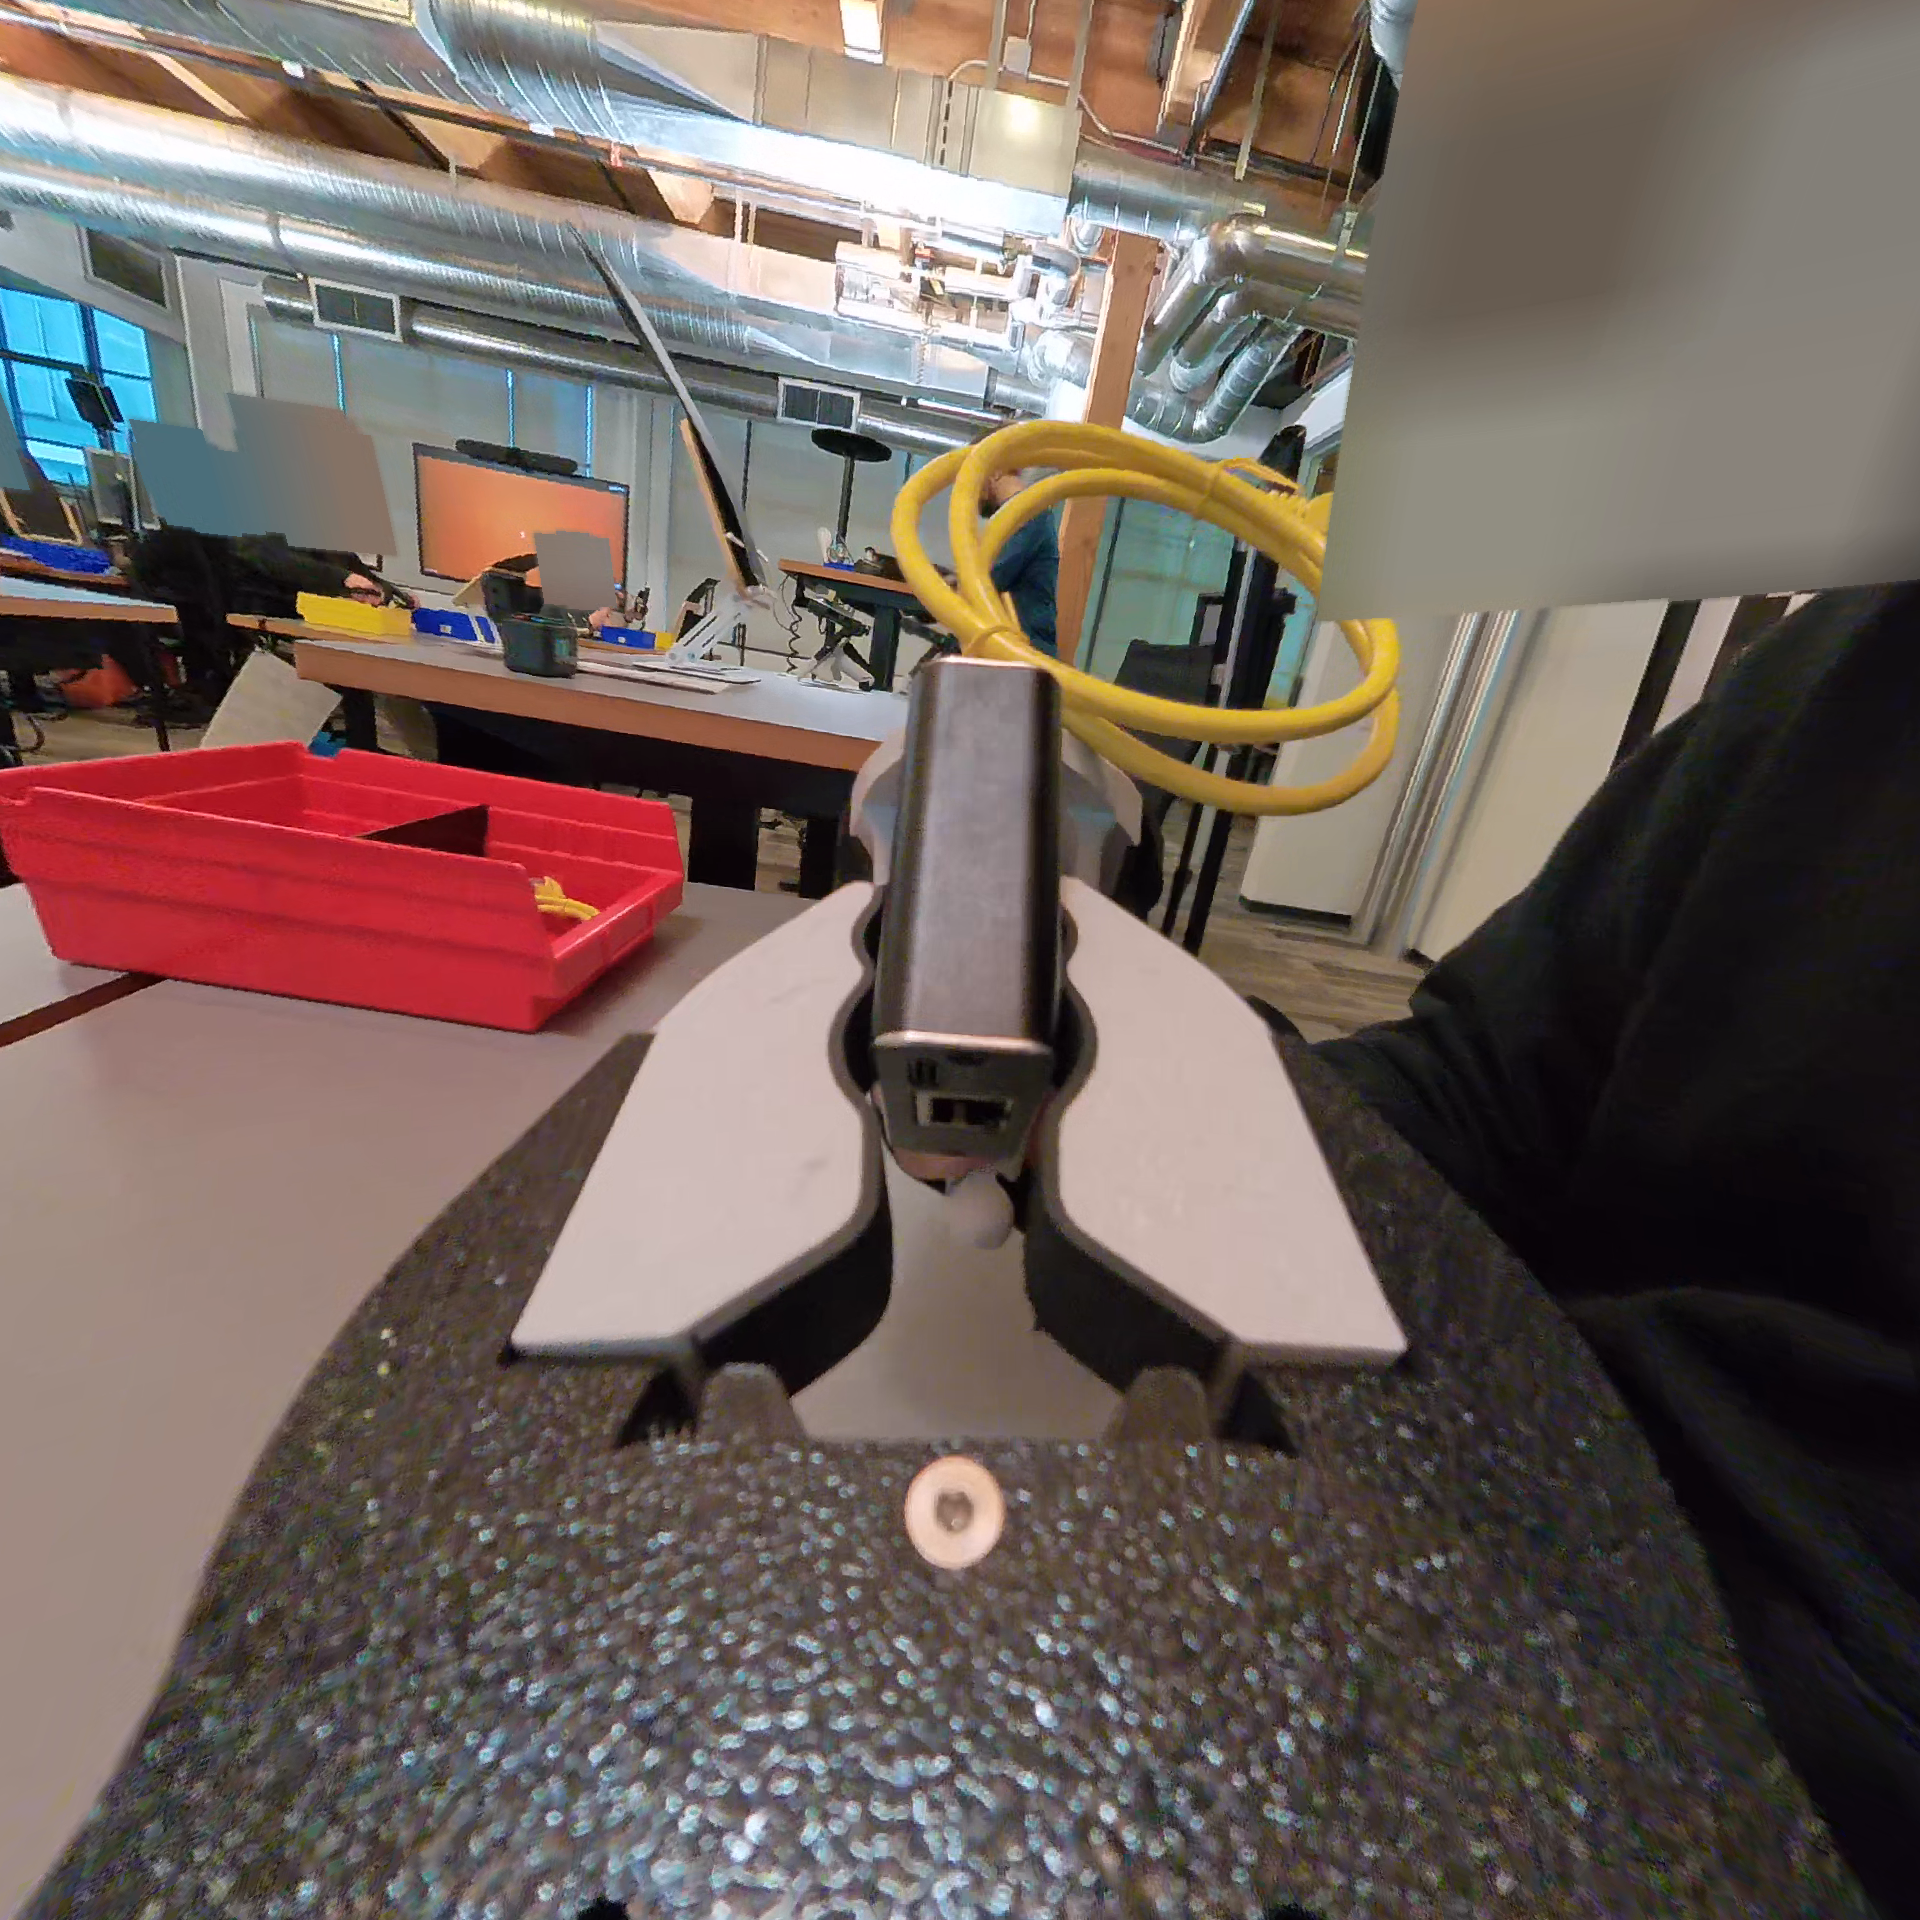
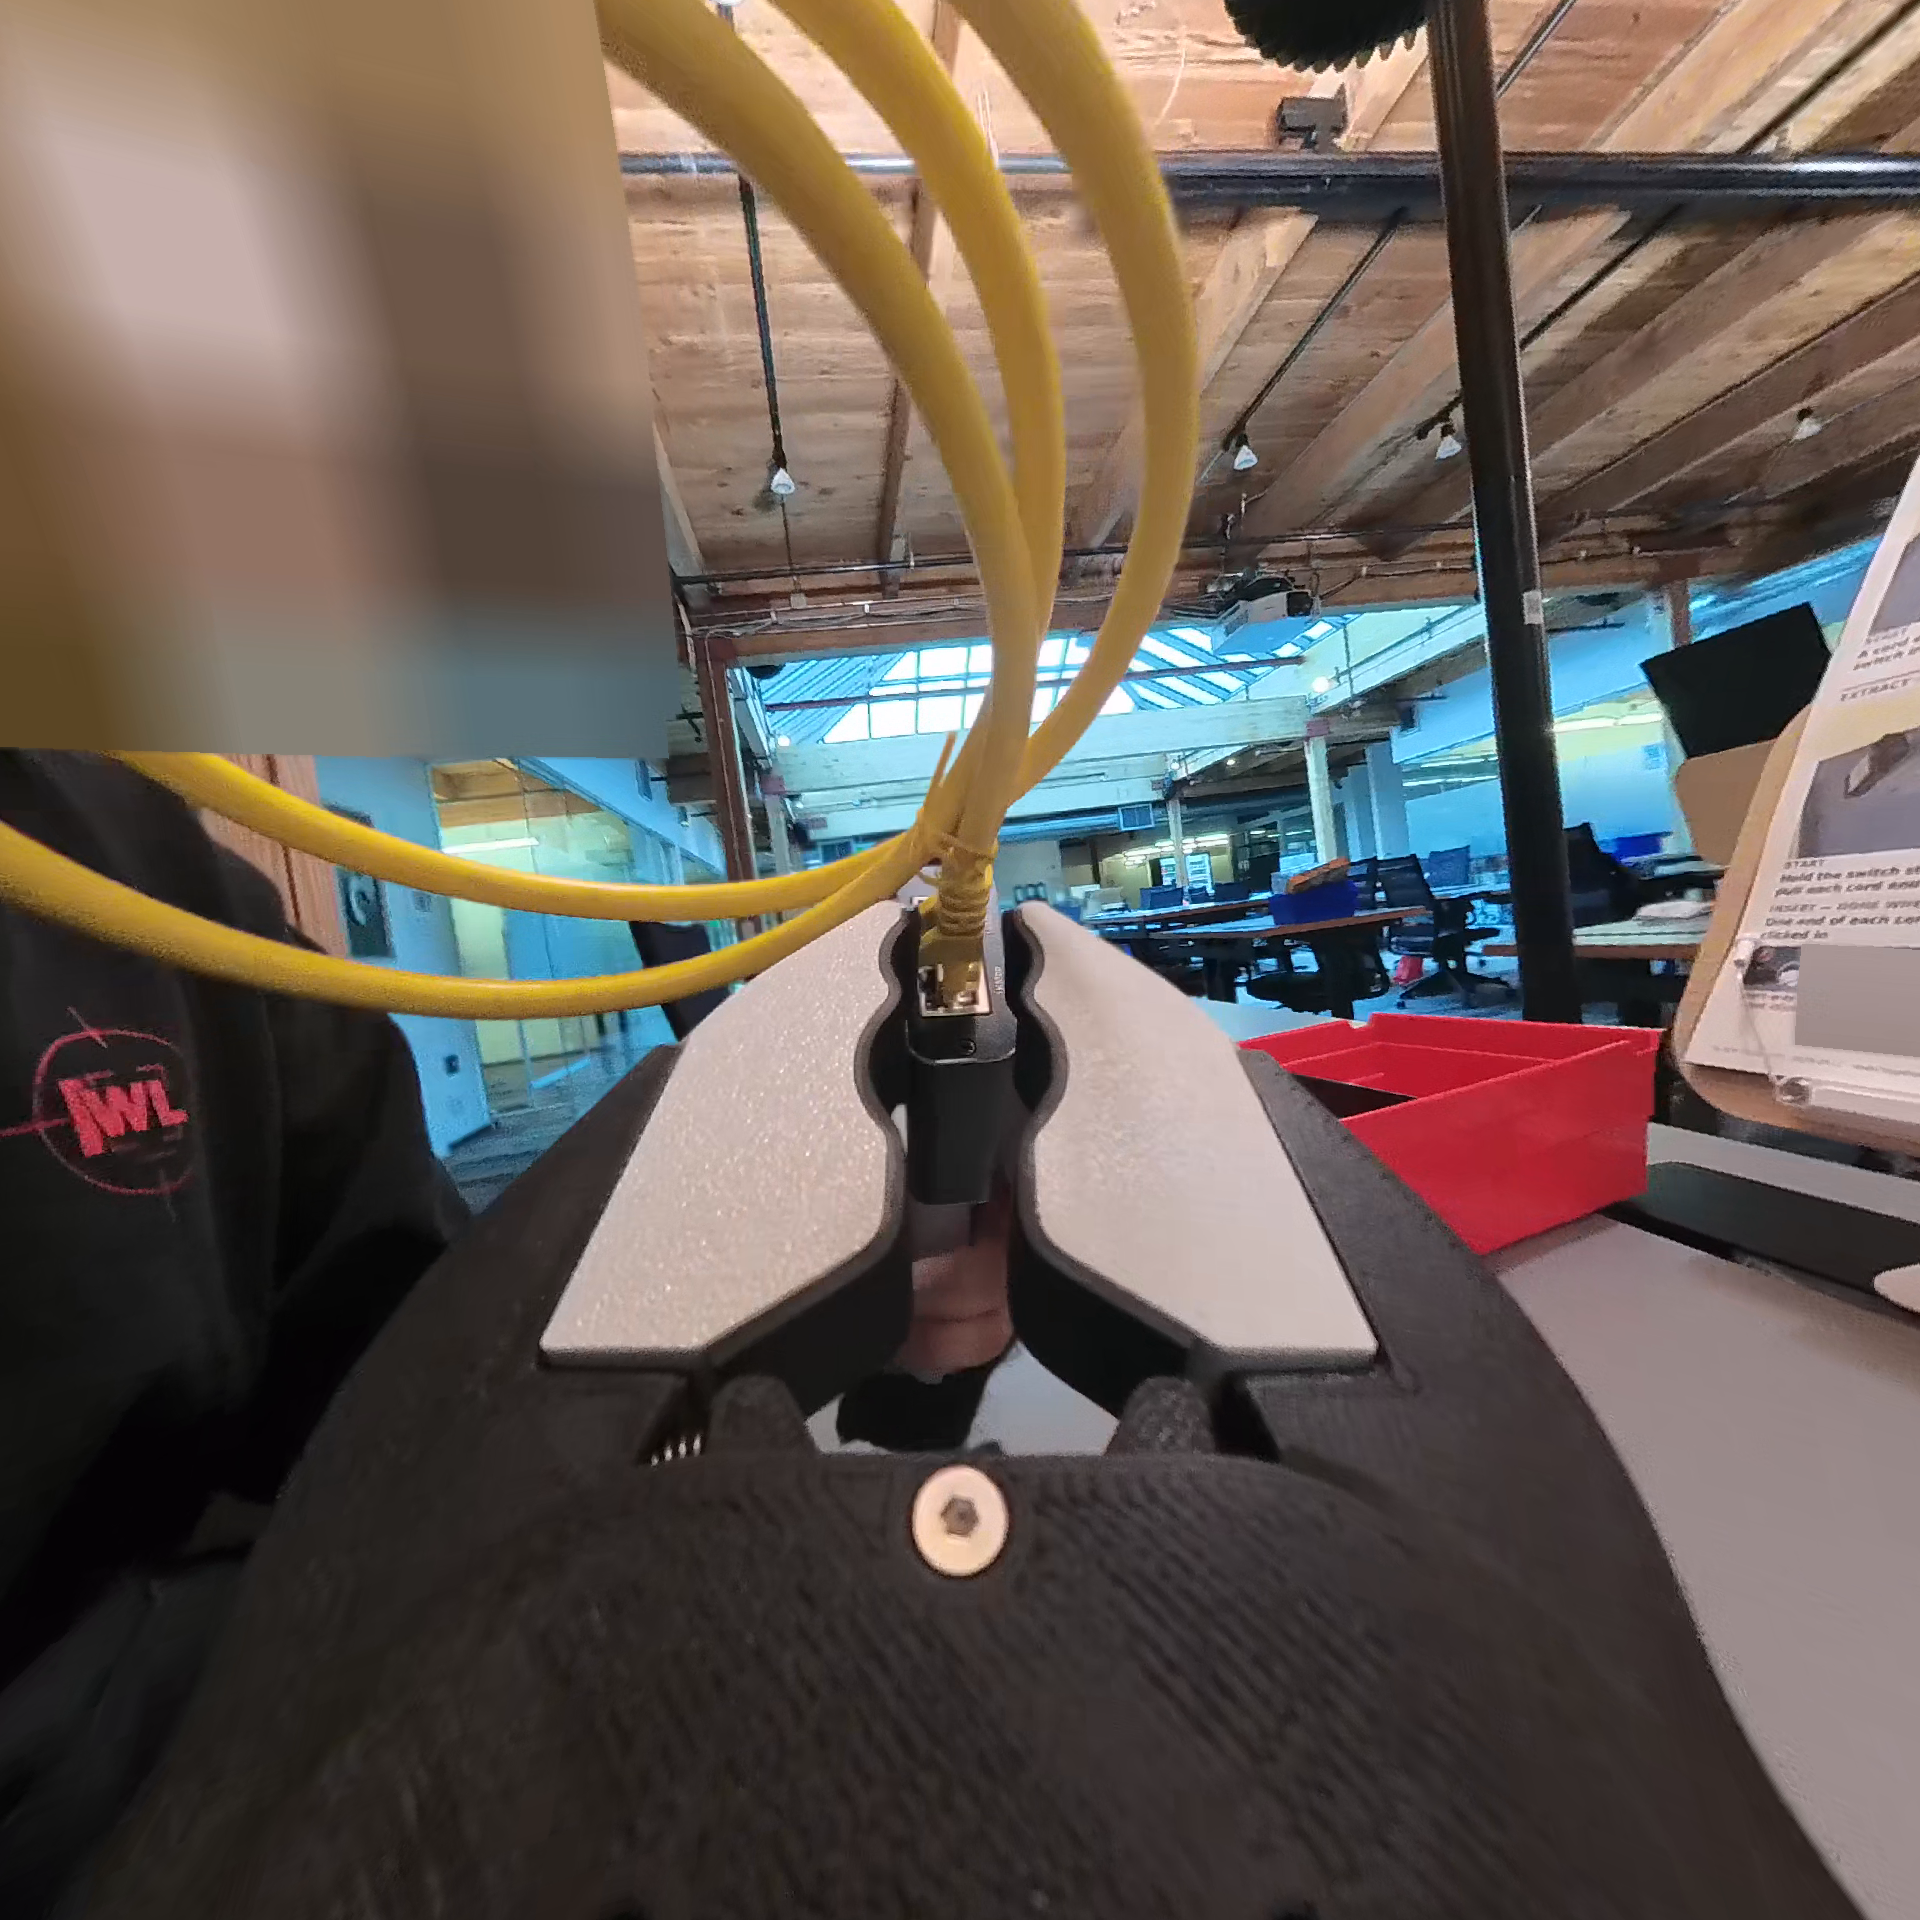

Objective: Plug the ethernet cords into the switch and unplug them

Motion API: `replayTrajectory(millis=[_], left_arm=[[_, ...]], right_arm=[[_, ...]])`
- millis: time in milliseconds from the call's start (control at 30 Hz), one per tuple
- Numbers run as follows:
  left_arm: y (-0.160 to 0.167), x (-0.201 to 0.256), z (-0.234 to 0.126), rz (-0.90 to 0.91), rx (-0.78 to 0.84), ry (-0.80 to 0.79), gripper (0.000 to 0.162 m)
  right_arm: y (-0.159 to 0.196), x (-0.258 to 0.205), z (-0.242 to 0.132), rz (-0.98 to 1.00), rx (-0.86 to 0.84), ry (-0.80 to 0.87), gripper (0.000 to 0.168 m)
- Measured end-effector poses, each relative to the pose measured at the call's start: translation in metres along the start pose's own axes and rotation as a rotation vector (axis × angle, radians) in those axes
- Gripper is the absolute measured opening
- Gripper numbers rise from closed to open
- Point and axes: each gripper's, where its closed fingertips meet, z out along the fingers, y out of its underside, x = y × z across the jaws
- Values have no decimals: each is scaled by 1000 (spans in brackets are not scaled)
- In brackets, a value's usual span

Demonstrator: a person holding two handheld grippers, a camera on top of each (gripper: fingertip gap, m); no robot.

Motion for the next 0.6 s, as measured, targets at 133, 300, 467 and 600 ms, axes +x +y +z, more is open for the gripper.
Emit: replayTrajectory(millis=[133,300,467,600], left_arm=[[2,-3,1,-77,-3,3,26],[7,-7,3,-154,-5,-6,26],[23,-11,11,-208,-99,-50,26],[23,-23,6,-264,-66,-99,26]], right_arm=[[3,2,0,62,1,-12,17],[8,8,0,28,-46,52,16],[8,20,-3,20,-67,151,16],[16,32,-8,101,-59,207,16]])
